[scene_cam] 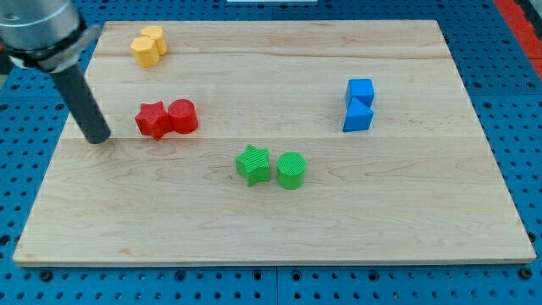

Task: Push the red star and red circle to the center

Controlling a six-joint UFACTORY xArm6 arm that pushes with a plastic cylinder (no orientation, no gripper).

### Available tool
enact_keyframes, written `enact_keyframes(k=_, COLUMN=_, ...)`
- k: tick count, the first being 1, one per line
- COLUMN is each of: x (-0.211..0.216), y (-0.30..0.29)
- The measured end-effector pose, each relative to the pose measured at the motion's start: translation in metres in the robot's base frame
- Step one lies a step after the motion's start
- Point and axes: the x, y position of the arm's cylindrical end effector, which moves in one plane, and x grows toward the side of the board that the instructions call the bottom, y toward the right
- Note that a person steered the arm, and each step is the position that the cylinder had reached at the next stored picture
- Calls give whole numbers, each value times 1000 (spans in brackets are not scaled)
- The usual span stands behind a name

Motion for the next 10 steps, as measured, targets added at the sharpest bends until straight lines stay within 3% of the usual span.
enact_keyframes(k=3, x=-6, y=79)
enact_keyframes(k=6, x=-40, y=77)
enact_keyframes(k=10, x=-26, y=129)
